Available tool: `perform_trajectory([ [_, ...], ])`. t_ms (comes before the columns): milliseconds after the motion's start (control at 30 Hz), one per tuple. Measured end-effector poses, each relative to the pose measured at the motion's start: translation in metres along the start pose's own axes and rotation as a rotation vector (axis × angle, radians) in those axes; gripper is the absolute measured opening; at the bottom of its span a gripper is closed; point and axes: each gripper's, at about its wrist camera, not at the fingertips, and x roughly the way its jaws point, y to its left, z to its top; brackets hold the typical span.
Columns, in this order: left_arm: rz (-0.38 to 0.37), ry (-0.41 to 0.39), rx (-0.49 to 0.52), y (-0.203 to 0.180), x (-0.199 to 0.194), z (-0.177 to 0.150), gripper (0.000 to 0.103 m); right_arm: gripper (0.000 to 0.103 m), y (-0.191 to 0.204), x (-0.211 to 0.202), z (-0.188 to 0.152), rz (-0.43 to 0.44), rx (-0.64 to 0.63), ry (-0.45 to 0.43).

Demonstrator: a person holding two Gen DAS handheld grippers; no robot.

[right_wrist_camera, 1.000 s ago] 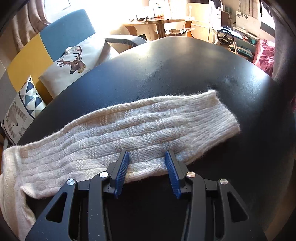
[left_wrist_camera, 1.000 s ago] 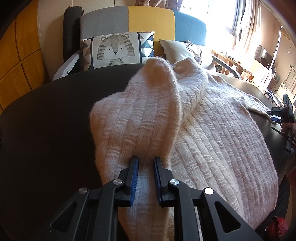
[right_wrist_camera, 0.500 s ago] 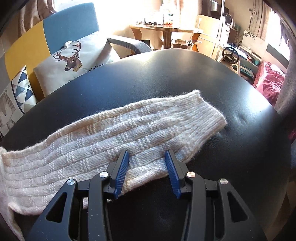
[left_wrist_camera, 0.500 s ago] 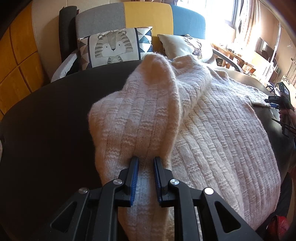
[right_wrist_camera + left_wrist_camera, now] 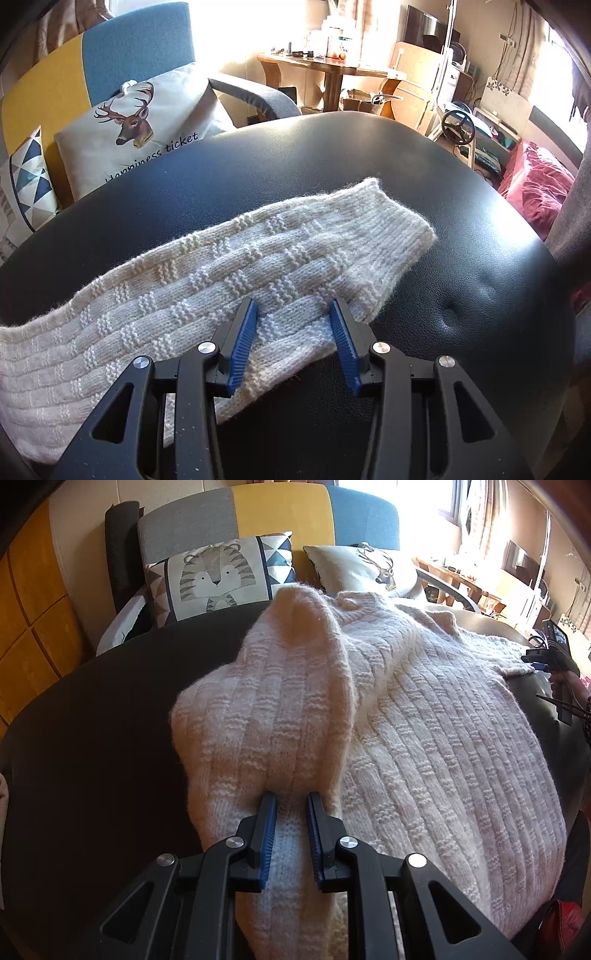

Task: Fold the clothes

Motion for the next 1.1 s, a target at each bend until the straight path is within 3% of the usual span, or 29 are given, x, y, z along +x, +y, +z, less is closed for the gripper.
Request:
perform_trajectory([
  [267, -0.017, -0.008, -0.013, 0.002, 0.002, 0.000, 0.016, 0.046, -0.002, -0.007, 0.001, 0.015, 0.016, 0.016],
  [400, -0.031, -0.024, -0.020, 0.000, 0.002, -0.004, 0.016, 0.046, 0.018, -0.044, -0.015, 0.029, -0.048, -0.062],
  [500, -0.048, -0.041, -0.039, 0.003, 0.001, -0.007, 0.016, 0.046, 0.050, -0.083, -0.034, 0.127, -0.098, -0.114],
  [567, -0.060, -0.053, -0.051, 0.004, 0.001, -0.008, 0.016, 0.046, 0.077, -0.114, -0.049, 0.239, -0.116, -0.136],
  [700, -0.087, -0.065, -0.072, 0.008, 0.000, -0.010, 0.016, 0.046, 0.148, -0.159, -0.090, 0.447, -0.184, -0.094],
  [833, -0.138, -0.076, -0.118, 0.018, 0.000, -0.011, 0.016, 0.046, 0.209, -0.185, -0.133, 0.588, -0.246, -0.034],
  [967, -0.177, -0.077, -0.146, 0.025, -0.003, -0.010, 0.016, 0.046, 0.251, -0.200, -0.174, 0.673, -0.298, 0.018],
  [1100, -0.221, -0.072, -0.150, 0.033, -0.014, -0.010, 0.016, 0.046, 0.267, -0.192, -0.209, 0.576, -0.395, 0.042],
])
